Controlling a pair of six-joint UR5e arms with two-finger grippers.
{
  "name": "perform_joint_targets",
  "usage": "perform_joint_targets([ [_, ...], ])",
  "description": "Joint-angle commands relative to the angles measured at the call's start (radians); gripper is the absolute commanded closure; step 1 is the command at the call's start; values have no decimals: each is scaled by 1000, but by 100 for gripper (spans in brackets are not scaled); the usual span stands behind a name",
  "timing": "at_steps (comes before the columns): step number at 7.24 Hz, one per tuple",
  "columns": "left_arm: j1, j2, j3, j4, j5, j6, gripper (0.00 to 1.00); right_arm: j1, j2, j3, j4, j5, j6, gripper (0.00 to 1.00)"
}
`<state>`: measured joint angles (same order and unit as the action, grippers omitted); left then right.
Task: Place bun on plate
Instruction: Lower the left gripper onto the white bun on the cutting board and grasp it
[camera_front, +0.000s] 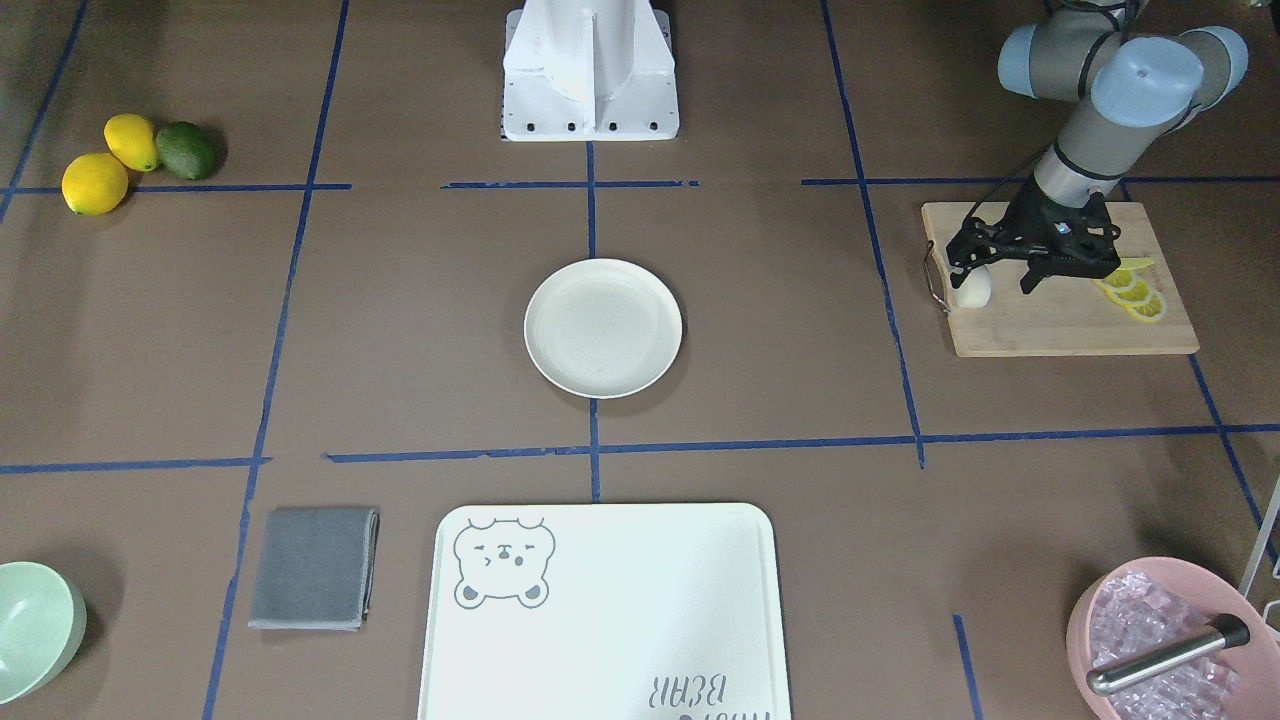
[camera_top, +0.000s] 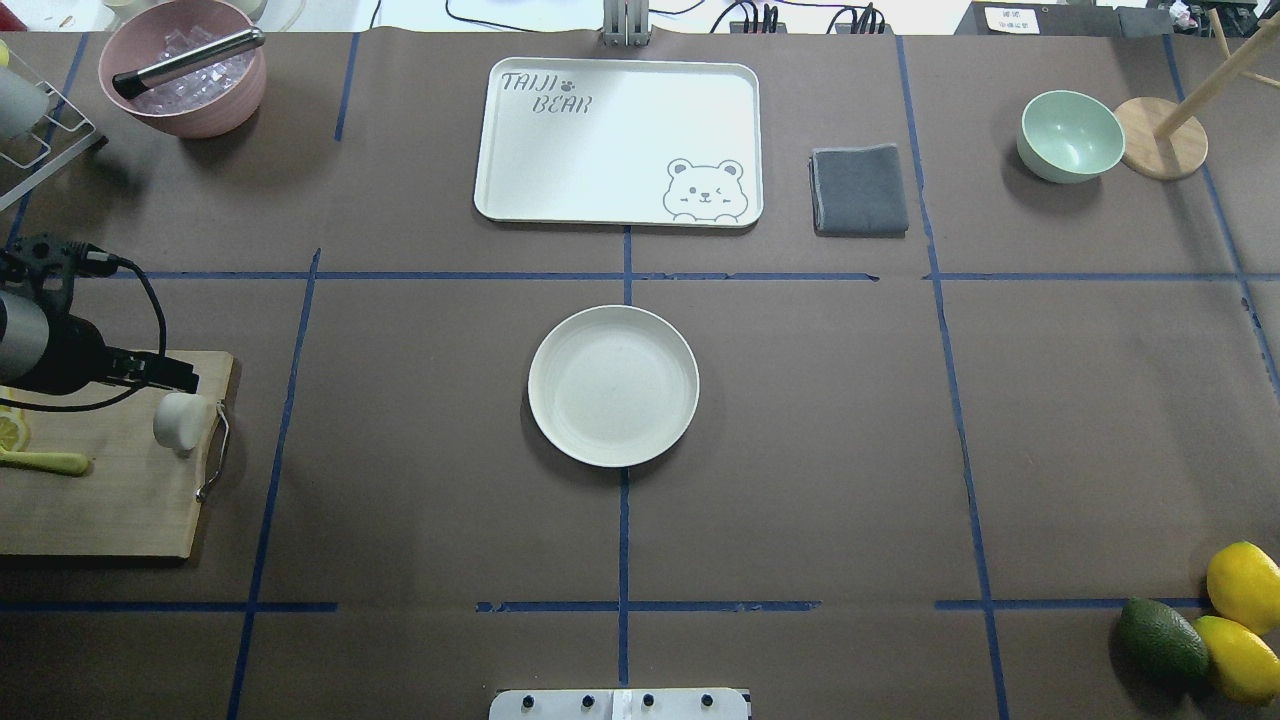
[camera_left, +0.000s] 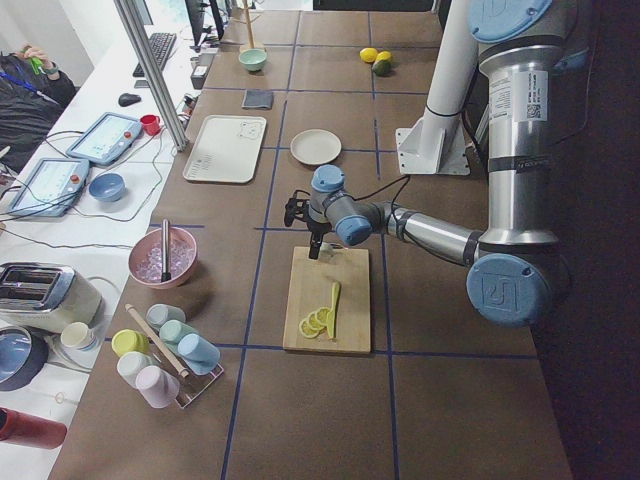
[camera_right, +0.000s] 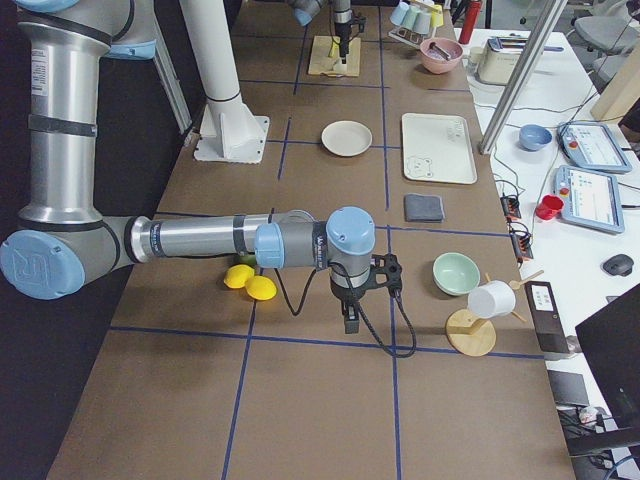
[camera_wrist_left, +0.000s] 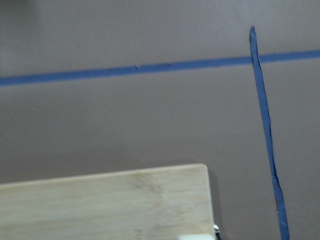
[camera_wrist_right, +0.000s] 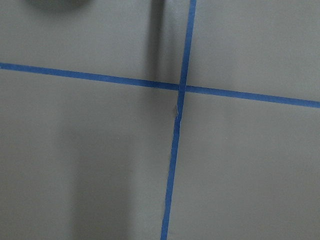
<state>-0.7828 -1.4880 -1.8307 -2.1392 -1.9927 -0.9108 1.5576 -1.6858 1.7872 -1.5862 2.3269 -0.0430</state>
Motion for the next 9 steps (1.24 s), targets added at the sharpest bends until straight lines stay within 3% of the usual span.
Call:
perform_joint_targets([
  [1,17,-1,17,-2,5,0,0,1,0,0,0,2,0,0],
  [2,19,-3,24,-1,5,4,1,-1,0,0,0,2,0,0],
  [5,39,-6,33,4,5,4,54,1,0,1,0,3,0,0],
  [6,37,-8,31,4,3,4,65,-1,-2,1,0,3,0,0],
  [9,37,-30,2,19,-3,0,70,1,0,3,0,5,0,0],
])
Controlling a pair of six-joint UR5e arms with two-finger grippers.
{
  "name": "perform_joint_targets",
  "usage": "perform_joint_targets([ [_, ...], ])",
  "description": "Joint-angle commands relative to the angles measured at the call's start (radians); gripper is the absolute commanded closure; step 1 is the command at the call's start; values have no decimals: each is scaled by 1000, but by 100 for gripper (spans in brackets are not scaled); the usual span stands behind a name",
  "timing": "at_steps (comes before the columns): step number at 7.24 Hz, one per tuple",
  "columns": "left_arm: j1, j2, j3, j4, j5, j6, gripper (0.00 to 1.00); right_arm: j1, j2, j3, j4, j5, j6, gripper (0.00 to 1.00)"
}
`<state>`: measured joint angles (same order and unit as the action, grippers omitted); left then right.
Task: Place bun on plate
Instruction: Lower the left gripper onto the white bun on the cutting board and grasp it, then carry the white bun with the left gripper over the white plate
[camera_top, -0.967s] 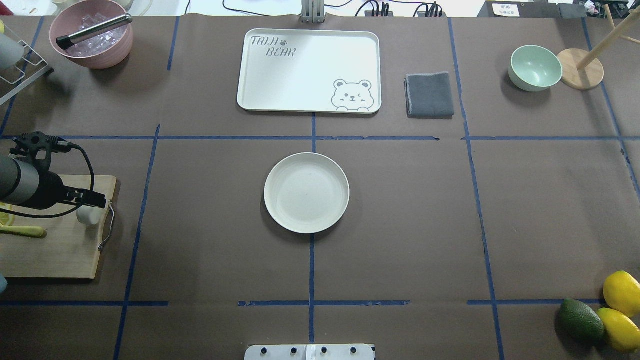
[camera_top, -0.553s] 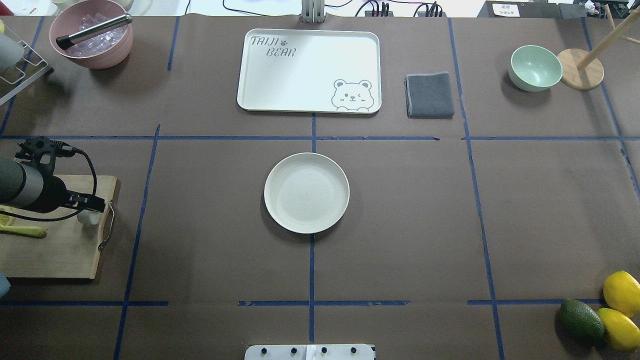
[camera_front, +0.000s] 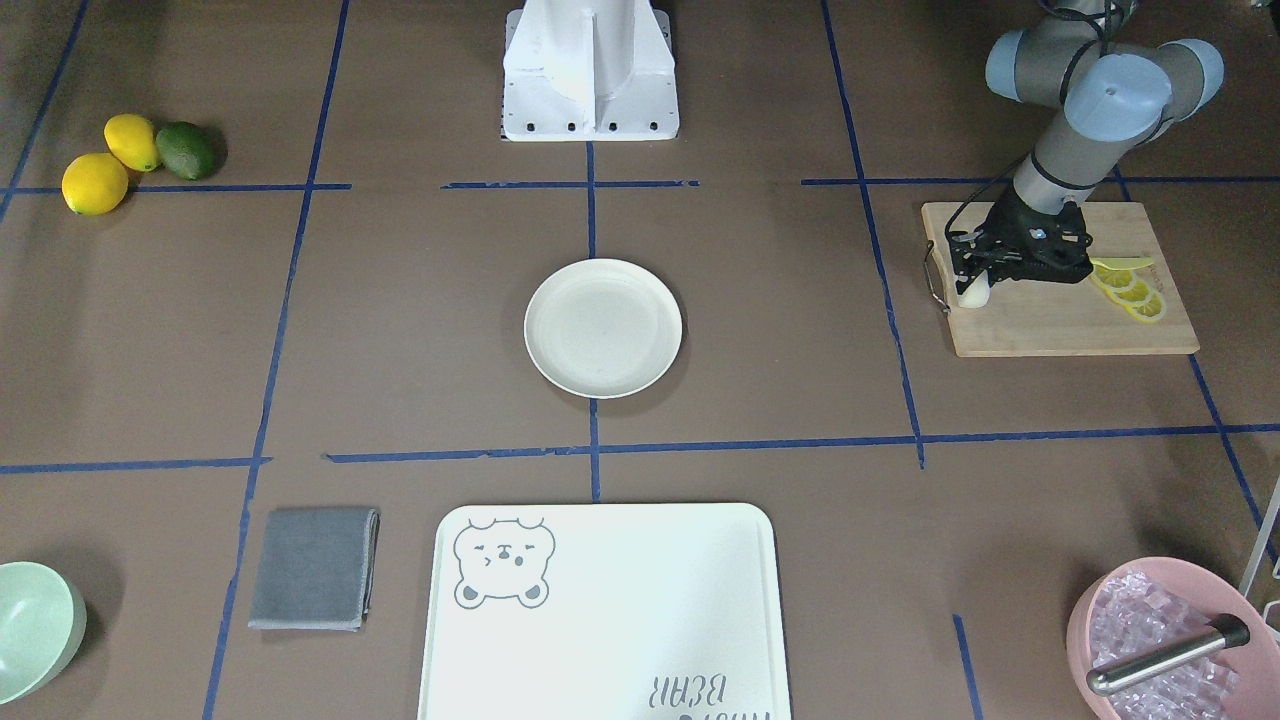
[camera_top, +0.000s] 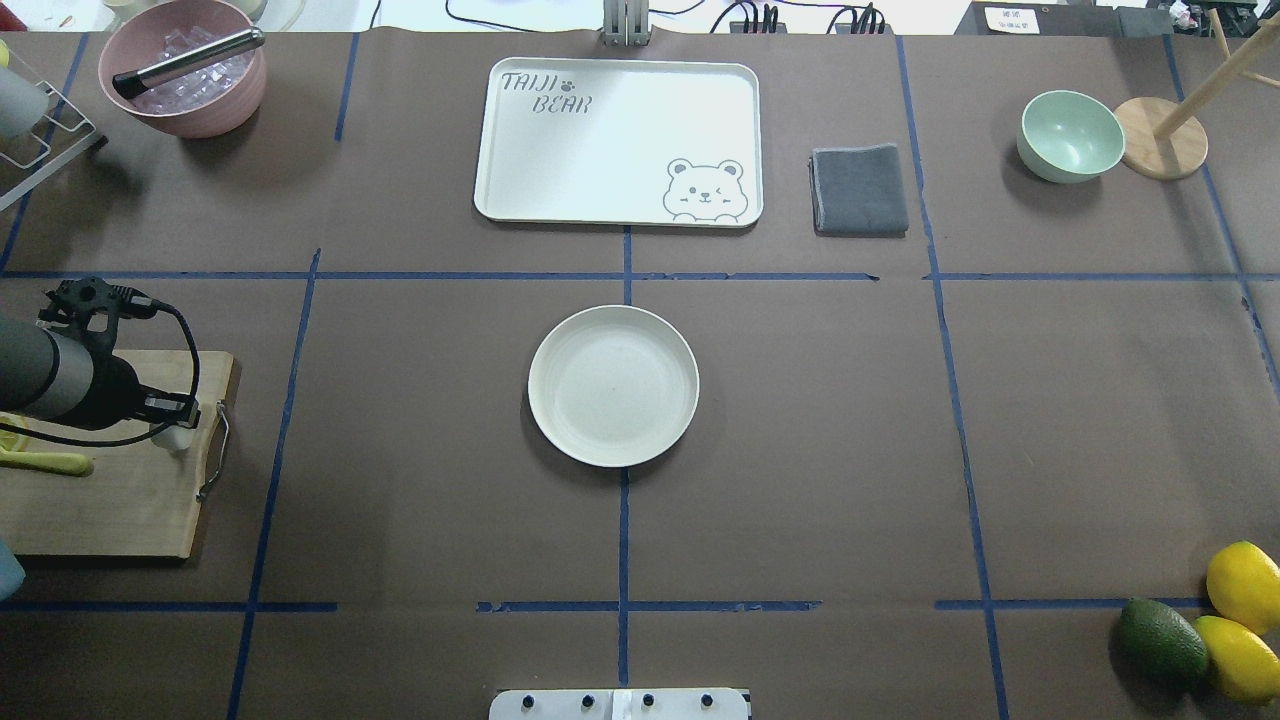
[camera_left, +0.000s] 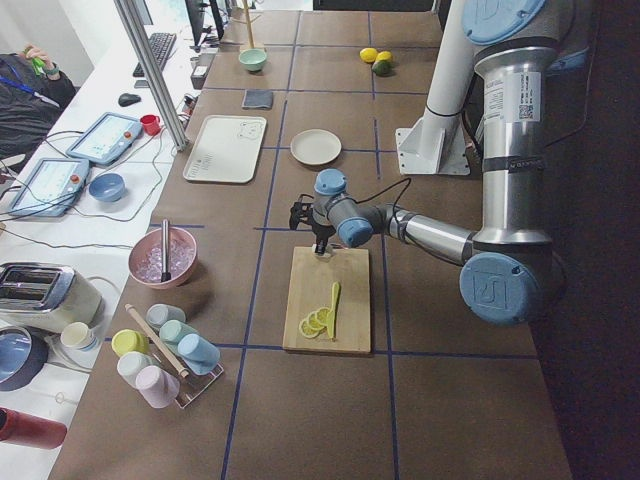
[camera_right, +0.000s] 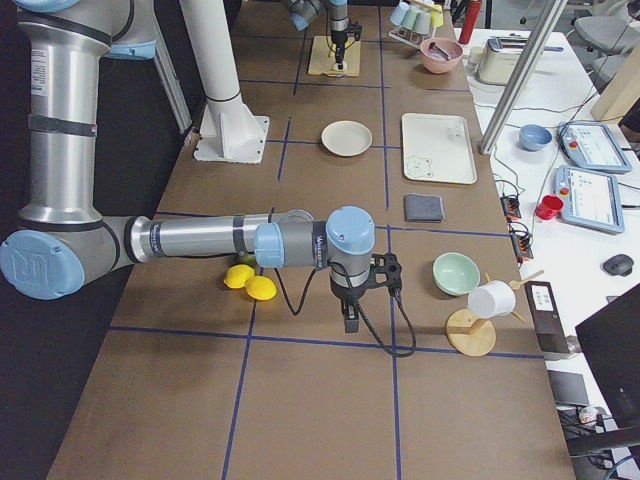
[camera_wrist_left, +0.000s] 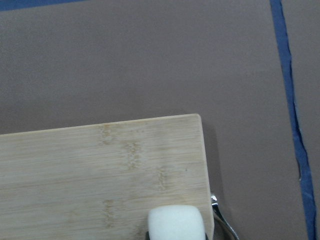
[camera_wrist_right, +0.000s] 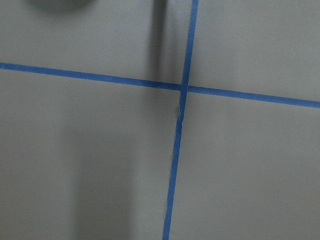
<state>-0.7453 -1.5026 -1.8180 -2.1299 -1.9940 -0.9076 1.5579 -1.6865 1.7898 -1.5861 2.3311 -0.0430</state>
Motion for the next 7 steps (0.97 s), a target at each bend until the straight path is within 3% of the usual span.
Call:
perform_joint_targets([
  [1,0,-66,-29,80,1,-11,70,1,-1,0,0,1,0,0],
  [3,3,-274,-61,334,3,-61,70,1,1,0,0,2,2,0],
  [5,108,-541,-43,583,15,-227,70,-1,1,-1,0,-1,2,0],
  [6,188,-645,-3,597,79,-364,70,-1,1,-1,0,-3,2,0],
  [7,240,-779,108,596,137,-451,70,-1,1,-1,0,-4,2,0],
])
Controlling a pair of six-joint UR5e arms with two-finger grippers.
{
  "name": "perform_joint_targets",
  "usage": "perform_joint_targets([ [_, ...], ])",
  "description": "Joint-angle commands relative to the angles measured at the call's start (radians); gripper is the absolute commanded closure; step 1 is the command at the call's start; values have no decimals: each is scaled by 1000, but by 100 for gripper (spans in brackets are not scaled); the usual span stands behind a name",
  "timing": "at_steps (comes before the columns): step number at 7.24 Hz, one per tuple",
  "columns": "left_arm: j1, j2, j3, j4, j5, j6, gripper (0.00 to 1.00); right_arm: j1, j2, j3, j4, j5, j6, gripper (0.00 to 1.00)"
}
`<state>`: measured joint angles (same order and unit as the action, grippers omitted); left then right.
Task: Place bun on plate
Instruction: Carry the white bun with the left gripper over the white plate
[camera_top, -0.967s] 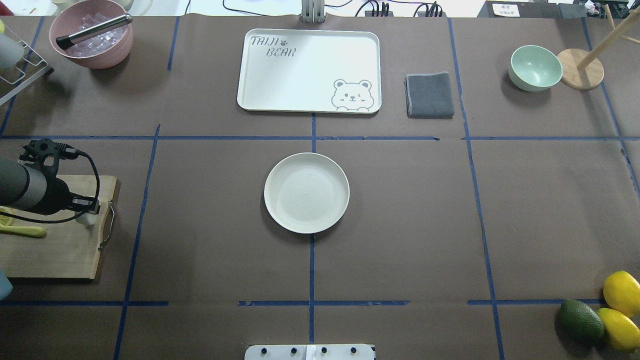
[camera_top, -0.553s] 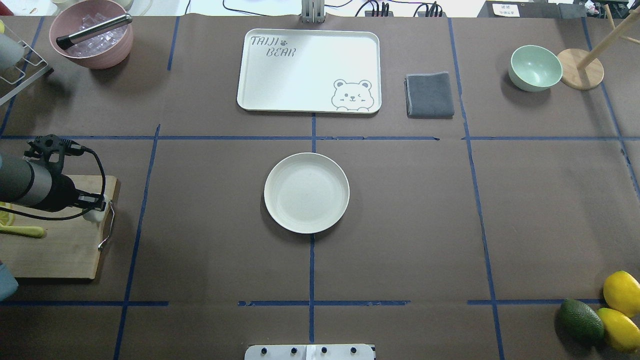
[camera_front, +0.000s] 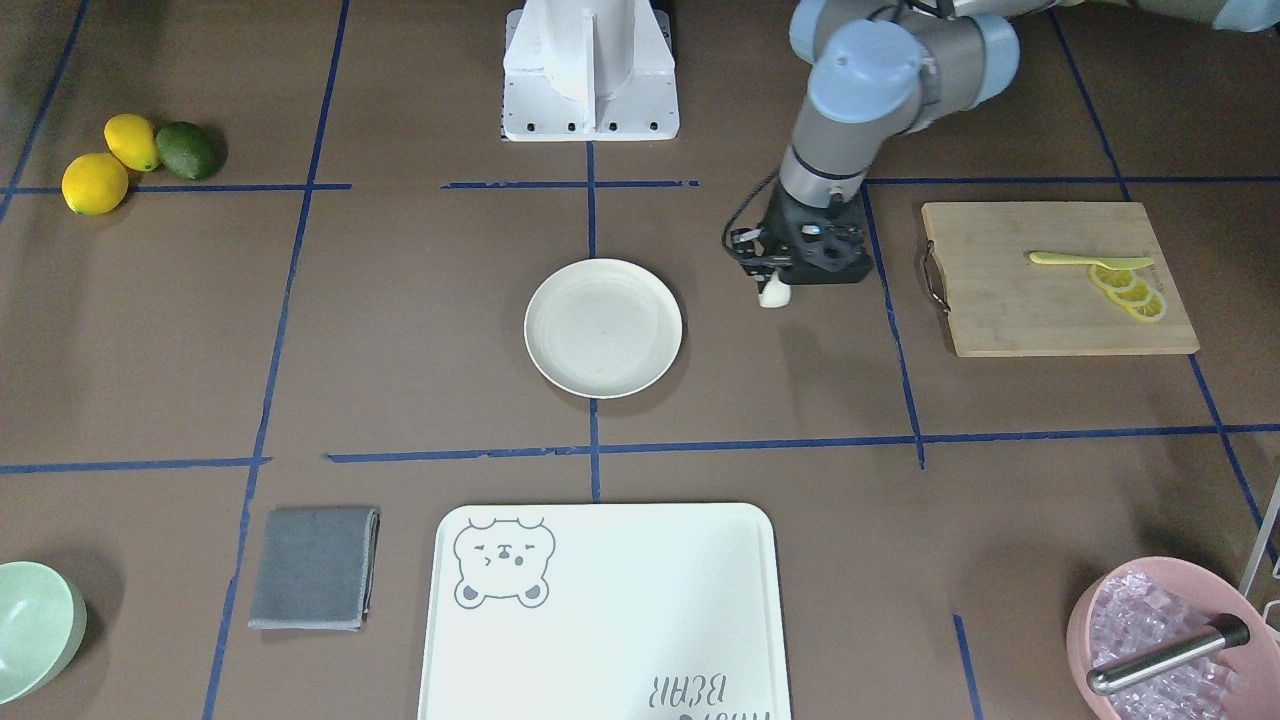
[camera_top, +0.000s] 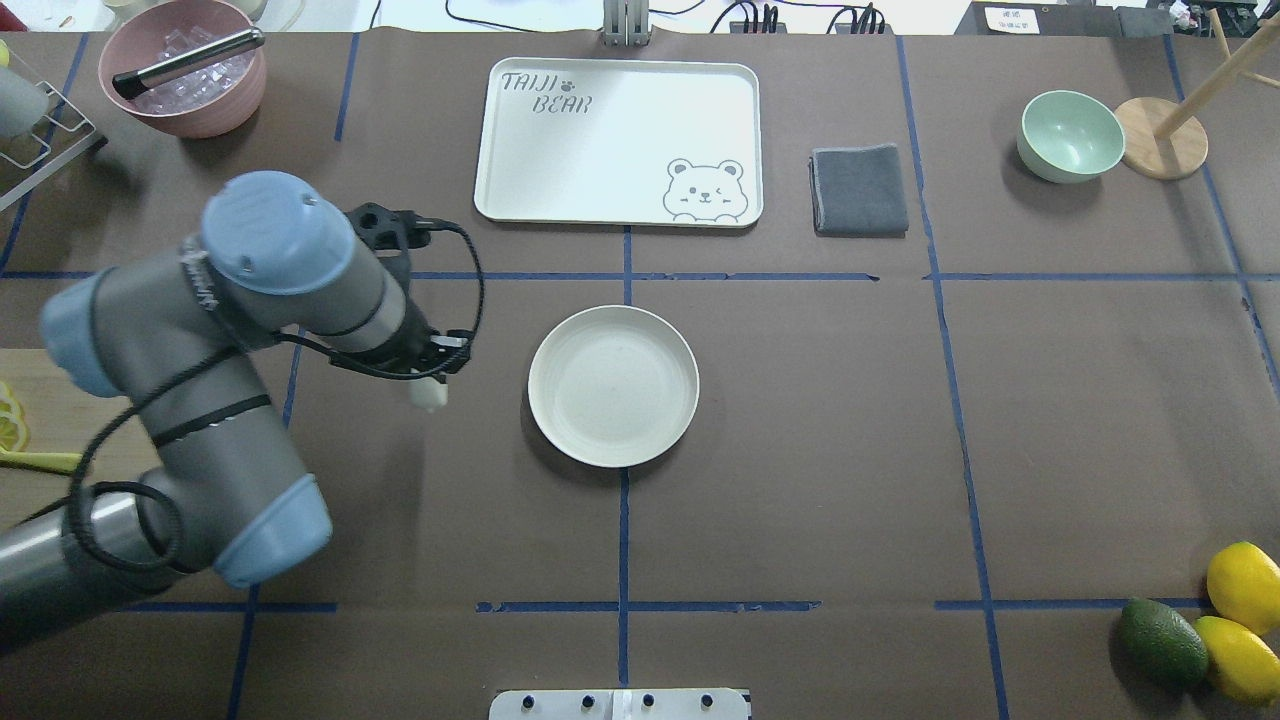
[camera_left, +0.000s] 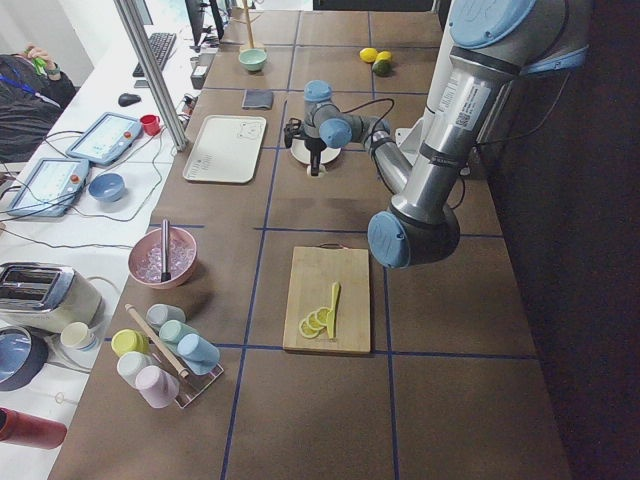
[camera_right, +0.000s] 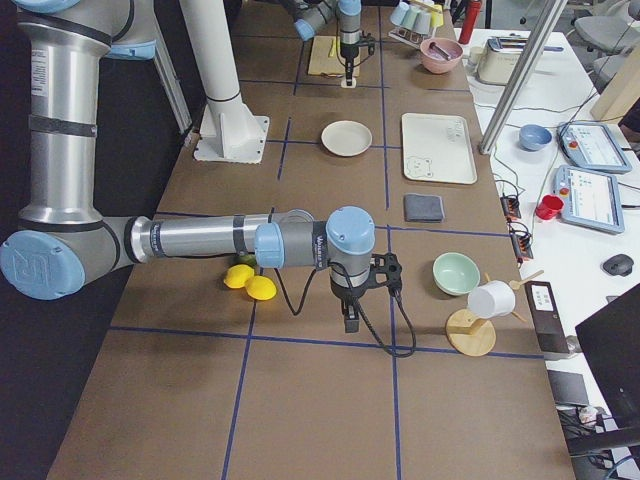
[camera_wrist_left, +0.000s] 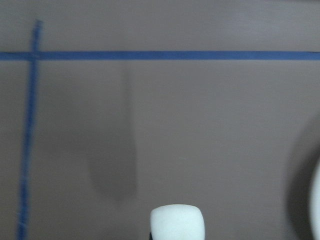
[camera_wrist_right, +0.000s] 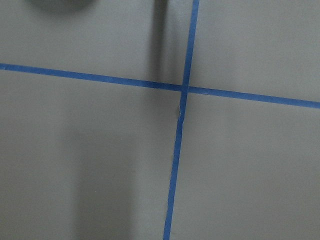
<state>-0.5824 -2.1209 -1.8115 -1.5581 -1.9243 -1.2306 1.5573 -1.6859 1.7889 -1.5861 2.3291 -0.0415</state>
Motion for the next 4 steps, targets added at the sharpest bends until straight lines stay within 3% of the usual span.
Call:
perform_joint_targets([
  [1,114,-271,224,10,105,-185,69,0,0,0,0,-1,0,0],
  [2,133,-340,326,-15,123,-191,68,0,0,0,0,-1,0,0],
  [4,133,-346,414,-108,151,-187,62,0,0,0,0,0,0,0],
])
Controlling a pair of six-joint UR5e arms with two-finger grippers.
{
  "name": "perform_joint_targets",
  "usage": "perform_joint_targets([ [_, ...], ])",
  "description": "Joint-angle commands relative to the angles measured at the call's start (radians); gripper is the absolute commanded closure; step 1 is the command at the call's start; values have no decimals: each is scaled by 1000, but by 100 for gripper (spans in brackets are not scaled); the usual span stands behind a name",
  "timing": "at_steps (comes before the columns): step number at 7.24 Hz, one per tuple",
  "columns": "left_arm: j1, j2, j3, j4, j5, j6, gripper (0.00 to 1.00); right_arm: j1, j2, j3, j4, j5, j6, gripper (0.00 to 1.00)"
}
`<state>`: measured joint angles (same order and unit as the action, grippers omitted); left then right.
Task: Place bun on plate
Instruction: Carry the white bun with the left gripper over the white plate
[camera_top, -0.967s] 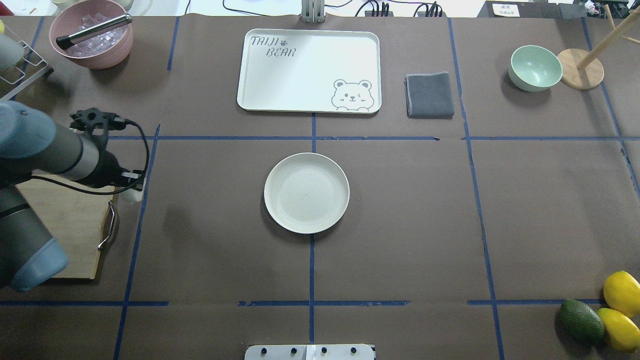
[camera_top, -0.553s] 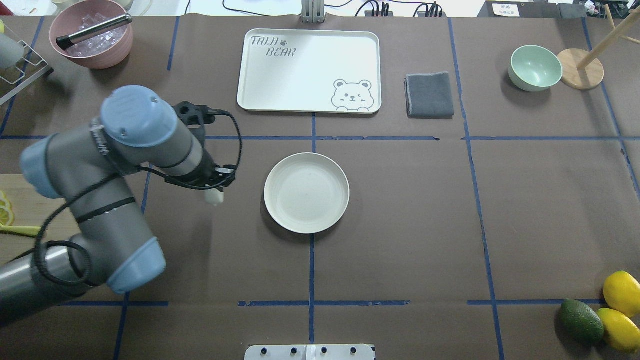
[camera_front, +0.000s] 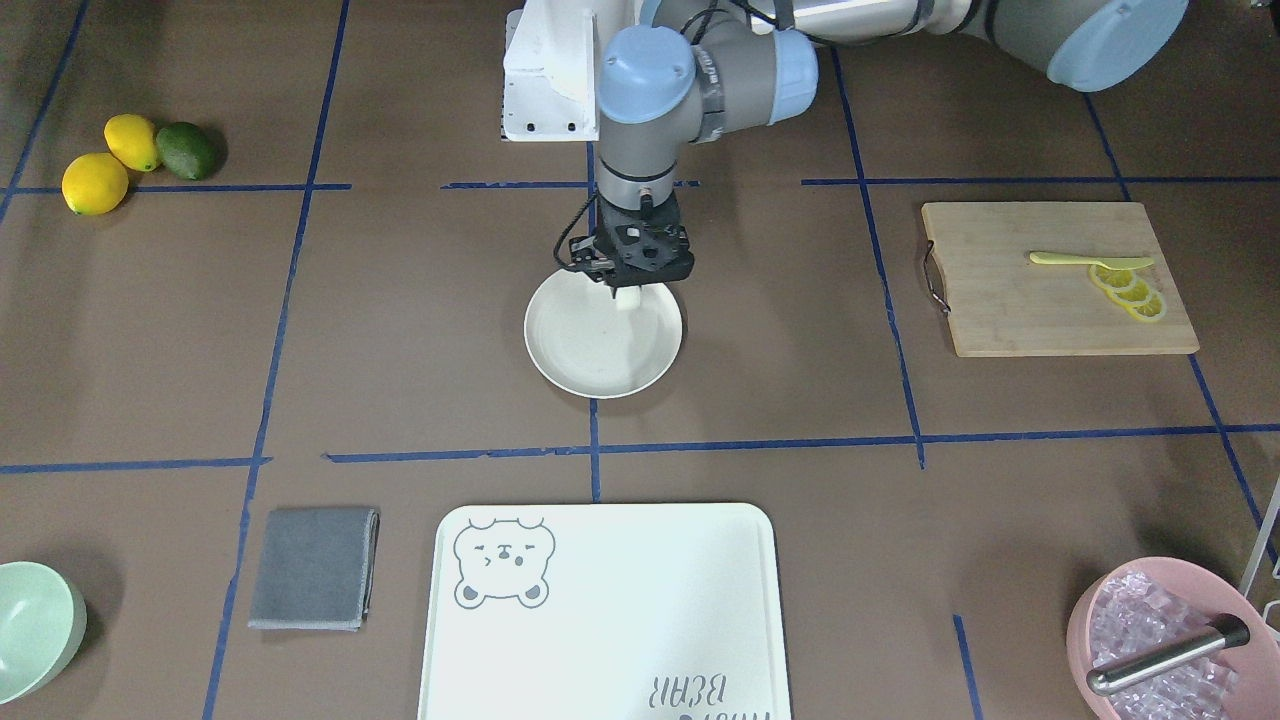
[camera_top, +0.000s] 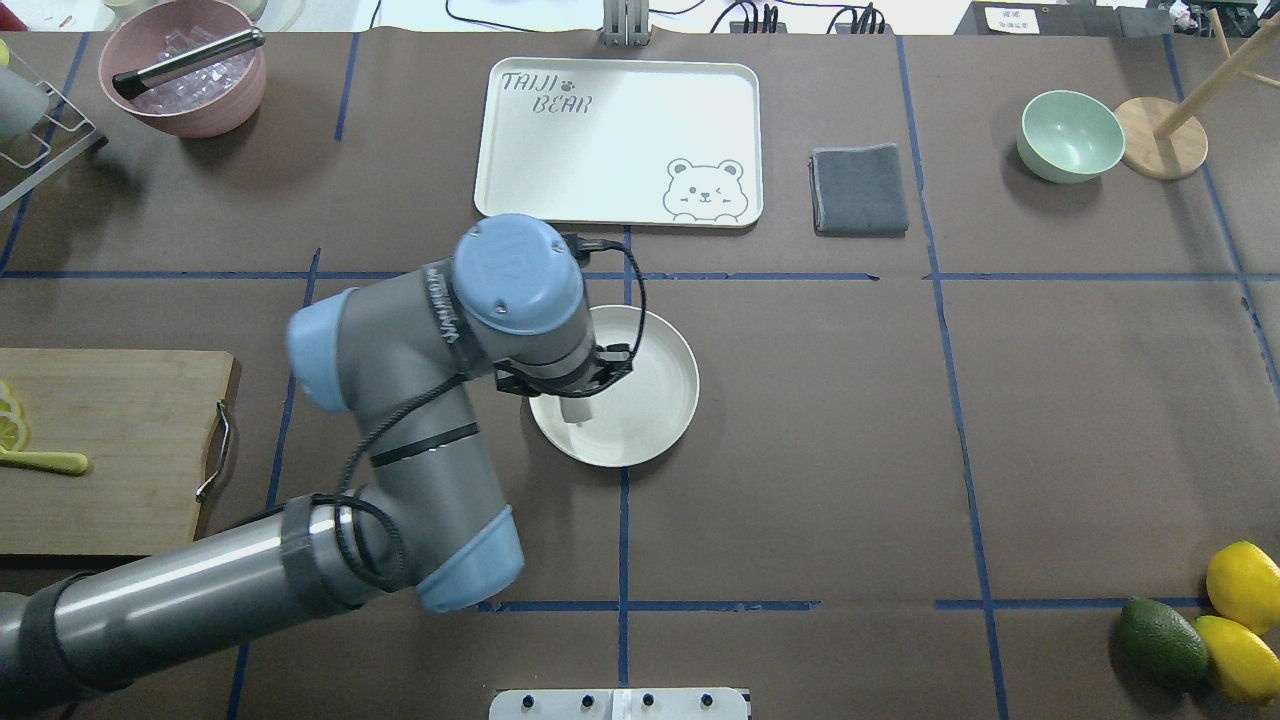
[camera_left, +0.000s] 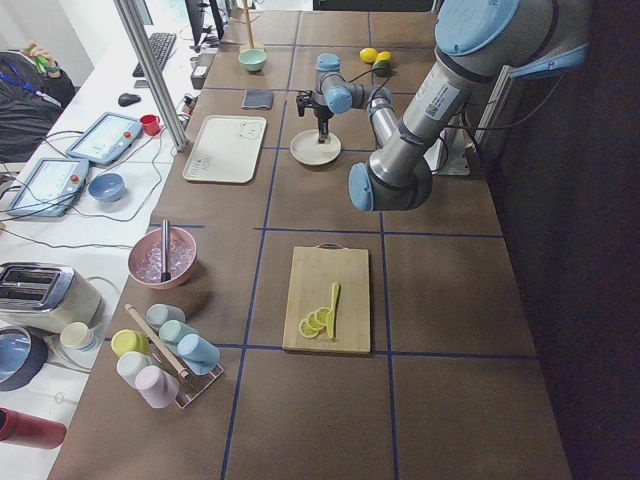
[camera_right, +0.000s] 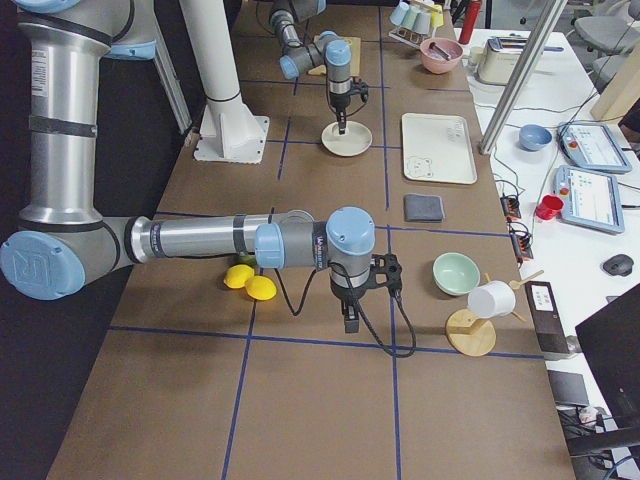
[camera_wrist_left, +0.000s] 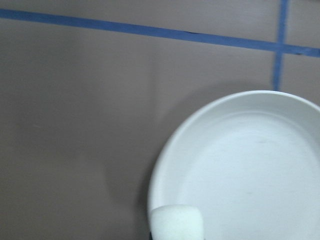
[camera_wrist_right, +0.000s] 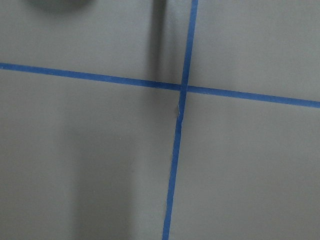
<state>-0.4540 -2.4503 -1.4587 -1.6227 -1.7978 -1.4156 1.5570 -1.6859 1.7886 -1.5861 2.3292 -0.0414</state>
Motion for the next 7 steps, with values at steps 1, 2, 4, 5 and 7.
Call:
perform_joint_targets([
  [1,5,-13,96,-70,31,4,49,0,2,0,0,1,0,0],
  [2,5,-12,101,-80,29,9,19,0,2,-2,0,-1,0,0],
  [4,3,-12,87,-75,28,9,0,0,2,0,0,-1,0,0],
  [5,-5,-9,62,-60,23,38,0,0,2,0,0,-1,0,0],
  [7,-47,55,-102,94,-30,128,0,0,3,0,0,-4,0,0],
])
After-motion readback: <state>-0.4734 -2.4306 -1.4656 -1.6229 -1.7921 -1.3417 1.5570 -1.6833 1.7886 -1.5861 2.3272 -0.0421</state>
